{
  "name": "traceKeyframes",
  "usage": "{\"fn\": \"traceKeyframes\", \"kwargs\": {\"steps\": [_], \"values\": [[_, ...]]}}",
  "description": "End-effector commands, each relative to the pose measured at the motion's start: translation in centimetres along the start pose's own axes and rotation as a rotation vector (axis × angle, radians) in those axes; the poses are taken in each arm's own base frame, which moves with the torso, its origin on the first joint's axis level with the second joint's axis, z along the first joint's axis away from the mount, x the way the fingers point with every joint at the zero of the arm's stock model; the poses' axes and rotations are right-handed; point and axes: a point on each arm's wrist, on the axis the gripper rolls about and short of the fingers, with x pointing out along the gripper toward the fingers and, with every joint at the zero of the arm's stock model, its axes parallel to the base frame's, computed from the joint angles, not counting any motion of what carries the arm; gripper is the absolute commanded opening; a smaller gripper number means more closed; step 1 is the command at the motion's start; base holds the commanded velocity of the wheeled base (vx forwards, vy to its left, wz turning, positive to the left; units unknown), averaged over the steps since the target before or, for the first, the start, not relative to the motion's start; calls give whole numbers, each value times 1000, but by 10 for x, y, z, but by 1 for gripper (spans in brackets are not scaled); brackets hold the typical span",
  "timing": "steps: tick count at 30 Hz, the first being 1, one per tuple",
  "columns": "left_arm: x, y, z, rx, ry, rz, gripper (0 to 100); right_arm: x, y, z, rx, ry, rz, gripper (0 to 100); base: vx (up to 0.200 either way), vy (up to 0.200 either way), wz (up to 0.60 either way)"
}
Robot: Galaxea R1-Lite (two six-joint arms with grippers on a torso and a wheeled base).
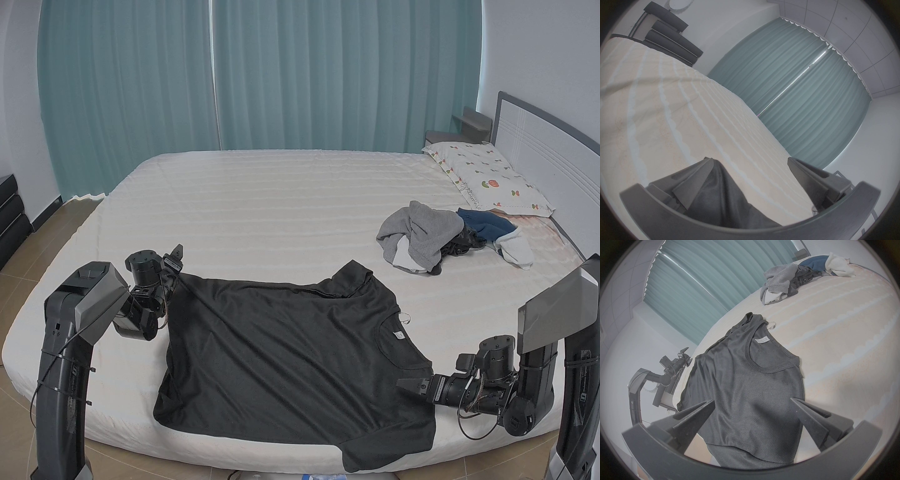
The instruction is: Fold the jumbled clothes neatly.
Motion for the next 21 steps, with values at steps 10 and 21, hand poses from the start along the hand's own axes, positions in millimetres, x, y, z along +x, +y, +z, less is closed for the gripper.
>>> {"fn": "traceKeyframes", "kwargs": {"steps": [10, 21], "values": [[-62, -8, 27, -79, 149, 46, 100, 10, 11, 24, 0, -117, 40, 100, 0, 0, 0], [-74, 8, 27, -206, 281, 51, 100, 59, 61, 119, -11, -222, 17, 100, 0, 0, 0]]}}
